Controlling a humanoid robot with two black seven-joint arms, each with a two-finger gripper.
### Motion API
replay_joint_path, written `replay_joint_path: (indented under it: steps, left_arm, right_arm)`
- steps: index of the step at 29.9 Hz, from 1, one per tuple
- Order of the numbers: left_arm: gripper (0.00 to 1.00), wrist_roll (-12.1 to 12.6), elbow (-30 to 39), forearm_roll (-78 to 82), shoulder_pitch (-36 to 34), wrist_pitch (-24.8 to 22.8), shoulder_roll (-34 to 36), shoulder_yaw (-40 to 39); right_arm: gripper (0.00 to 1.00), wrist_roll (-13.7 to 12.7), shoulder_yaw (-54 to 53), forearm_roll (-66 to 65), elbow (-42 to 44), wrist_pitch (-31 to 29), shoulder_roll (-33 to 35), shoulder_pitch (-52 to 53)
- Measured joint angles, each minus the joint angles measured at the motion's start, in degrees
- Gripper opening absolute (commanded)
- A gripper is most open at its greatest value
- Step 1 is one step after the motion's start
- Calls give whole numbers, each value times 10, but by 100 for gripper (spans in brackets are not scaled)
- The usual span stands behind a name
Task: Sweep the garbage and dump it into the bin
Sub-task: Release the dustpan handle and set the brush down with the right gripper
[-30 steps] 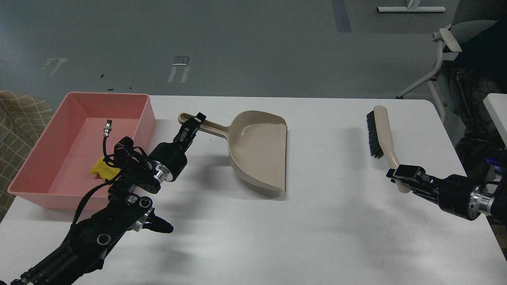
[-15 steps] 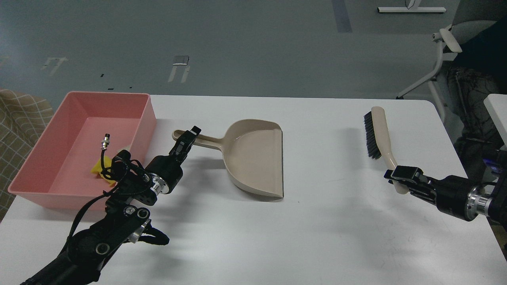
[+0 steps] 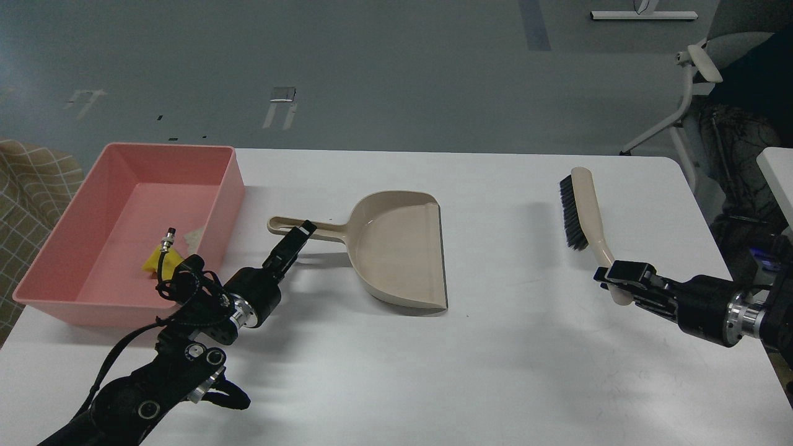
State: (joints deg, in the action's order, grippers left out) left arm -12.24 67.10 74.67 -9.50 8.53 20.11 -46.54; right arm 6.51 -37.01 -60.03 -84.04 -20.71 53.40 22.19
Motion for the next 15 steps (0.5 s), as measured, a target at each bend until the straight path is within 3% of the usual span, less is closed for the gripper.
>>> replay_joint_path:
  steps: [15]
  left_arm:
    - [98,-20,128,-34,47,-22,80,-13]
  right_arm:
    - [0,-3,26,-7,8,-21,-10,9]
